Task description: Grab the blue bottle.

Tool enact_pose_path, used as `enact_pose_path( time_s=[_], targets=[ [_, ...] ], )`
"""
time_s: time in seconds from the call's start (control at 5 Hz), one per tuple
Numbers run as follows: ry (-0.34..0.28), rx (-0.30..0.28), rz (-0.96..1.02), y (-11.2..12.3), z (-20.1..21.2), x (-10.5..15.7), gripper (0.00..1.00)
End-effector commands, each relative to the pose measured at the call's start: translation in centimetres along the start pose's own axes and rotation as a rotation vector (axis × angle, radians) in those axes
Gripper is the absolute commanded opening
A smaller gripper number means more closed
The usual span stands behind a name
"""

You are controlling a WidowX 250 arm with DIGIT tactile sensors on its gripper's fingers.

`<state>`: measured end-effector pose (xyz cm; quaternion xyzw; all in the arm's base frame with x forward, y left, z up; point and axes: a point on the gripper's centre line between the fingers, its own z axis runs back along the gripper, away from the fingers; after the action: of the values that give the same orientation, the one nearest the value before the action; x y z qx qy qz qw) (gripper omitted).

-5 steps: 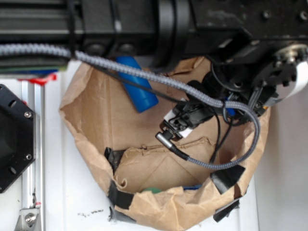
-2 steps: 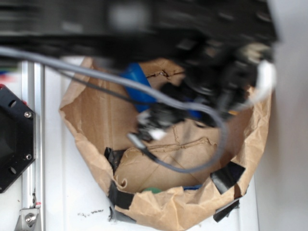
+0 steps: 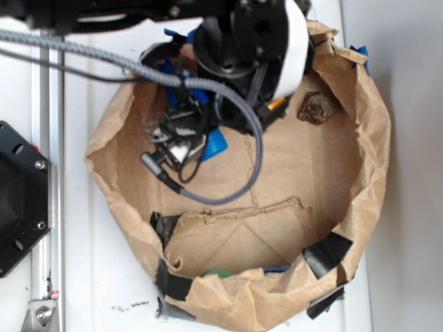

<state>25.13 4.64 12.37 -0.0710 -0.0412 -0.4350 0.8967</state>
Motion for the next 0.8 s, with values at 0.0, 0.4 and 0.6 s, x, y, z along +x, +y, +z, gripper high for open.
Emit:
enact_pose_path(
  time_s=[0.0, 0.4, 0.6],
  targets=[
    [0.056, 0.094, -0.007, 2.2, -3.0, 0.9, 1.0],
    [0.11, 0.099, -0.061, 0.5, -4.7, -0.3, 1.0],
    [0.11, 0.099, -0.061, 0.5, -4.7, -0.3, 1.0]
  ],
)
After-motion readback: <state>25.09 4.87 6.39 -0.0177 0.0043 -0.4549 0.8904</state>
